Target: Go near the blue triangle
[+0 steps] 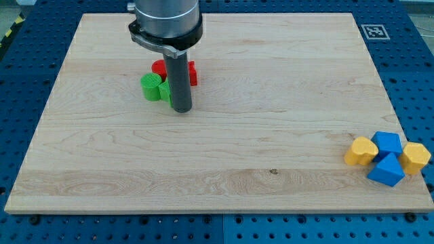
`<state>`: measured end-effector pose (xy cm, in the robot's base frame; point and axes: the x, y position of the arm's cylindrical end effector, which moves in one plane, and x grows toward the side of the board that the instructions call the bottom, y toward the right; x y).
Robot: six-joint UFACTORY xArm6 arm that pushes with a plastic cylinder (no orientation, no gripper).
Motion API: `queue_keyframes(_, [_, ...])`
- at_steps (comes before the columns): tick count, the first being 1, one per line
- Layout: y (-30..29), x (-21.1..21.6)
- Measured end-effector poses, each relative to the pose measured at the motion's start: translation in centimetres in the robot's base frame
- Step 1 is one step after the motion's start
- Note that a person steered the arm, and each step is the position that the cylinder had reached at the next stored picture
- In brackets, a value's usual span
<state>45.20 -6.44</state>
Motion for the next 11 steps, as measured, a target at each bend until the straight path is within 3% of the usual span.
queue_keyframes(2, [0.2,2.5])
queue_keyframes(4, [8.2,10.3])
queue_keyframes(5, [11.4,11.7])
queue_keyframes(6, [16.1,16.7])
queue_keyframes(7, [16.1,16.7])
queue_keyframes(11, [37.5,15.3])
